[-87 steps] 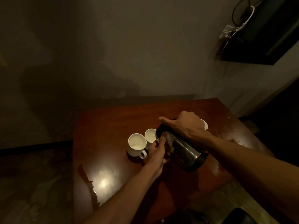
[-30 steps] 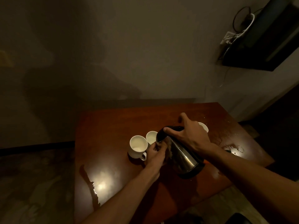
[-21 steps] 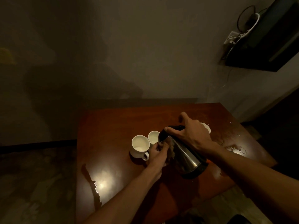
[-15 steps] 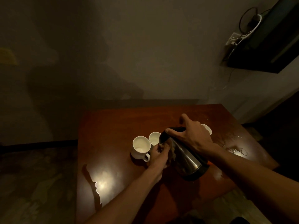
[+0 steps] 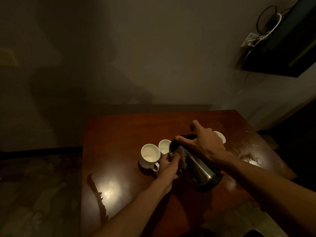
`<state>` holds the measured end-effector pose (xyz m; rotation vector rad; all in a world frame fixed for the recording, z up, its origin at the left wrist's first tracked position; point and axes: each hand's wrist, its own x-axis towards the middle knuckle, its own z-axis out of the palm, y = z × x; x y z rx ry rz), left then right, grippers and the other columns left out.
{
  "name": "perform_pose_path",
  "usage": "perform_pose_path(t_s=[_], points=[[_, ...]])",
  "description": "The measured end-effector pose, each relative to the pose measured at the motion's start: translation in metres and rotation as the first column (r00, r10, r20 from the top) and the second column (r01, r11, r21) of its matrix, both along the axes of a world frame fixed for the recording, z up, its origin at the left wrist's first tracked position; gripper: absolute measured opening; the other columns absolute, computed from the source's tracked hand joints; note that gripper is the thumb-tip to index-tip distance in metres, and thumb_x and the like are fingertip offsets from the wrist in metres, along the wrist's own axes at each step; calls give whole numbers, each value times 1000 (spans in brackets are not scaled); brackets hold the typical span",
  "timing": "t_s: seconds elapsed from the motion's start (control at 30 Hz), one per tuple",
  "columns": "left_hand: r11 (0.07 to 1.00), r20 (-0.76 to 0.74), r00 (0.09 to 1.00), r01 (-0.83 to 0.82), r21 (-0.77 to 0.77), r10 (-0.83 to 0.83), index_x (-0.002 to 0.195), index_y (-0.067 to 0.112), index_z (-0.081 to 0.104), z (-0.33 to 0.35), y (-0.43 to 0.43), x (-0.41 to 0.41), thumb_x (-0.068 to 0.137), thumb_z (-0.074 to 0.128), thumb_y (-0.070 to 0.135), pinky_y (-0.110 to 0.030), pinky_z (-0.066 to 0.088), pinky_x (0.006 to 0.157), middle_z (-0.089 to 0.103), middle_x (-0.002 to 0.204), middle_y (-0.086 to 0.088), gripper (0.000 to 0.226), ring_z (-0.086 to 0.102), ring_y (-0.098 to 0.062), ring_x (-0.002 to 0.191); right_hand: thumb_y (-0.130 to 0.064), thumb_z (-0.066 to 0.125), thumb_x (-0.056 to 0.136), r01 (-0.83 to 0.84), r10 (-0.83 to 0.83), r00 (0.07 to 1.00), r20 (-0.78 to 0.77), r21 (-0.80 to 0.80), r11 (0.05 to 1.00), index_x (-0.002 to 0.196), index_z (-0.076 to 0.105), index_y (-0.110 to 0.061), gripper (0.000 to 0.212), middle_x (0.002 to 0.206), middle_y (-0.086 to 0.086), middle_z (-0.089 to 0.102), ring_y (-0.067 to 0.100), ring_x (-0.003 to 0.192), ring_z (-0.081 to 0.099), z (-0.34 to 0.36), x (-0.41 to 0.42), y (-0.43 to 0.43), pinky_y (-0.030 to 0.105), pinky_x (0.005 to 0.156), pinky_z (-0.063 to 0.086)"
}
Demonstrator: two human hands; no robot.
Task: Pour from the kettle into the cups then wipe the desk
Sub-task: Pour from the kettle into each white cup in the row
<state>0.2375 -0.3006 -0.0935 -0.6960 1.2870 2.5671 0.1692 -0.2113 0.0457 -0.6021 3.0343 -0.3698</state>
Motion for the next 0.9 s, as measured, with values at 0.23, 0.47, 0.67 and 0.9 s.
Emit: perform_pose_path(t_s=[0.23,0.47,0.67,0.9], points=[[991,-30,1000,-11,-132,7,128,27,57,14,-3,-3,72,71,65,-51,54,99,65,123,3,69,61,-21,114,-73,60,77,72,-75,997,-34,-94,993,114,47,-24,63,93,-6,62,10,69,60,3,5,13,17,52,41],[981,-93,993,-88,-170,73,130,27,57,28,-5,8,66,74,69,-48,54,100,64,125,5,79,62,-18,114,-67,65,79,58,-67,997,-43,-194,979,111,44,-28,54,89,-8,58,-4,63,55,6,17,16,13,51,42],[975,-110,988,-125,-182,106,124,30,59,32,-14,24,74,74,61,-44,54,100,65,119,11,60,61,-12,112,-64,67,80,1,-15,998,-66,-209,978,108,45,-27,51,92,-4,64,1,65,58,10,32,6,14,53,46],[982,-76,987,-152,-116,143,126,31,55,34,-25,44,73,70,56,-46,51,103,64,112,13,61,60,-11,108,-68,65,74,-100,93,995,-47,-165,981,123,44,-20,72,115,7,68,18,88,67,14,40,-16,24,70,55]])
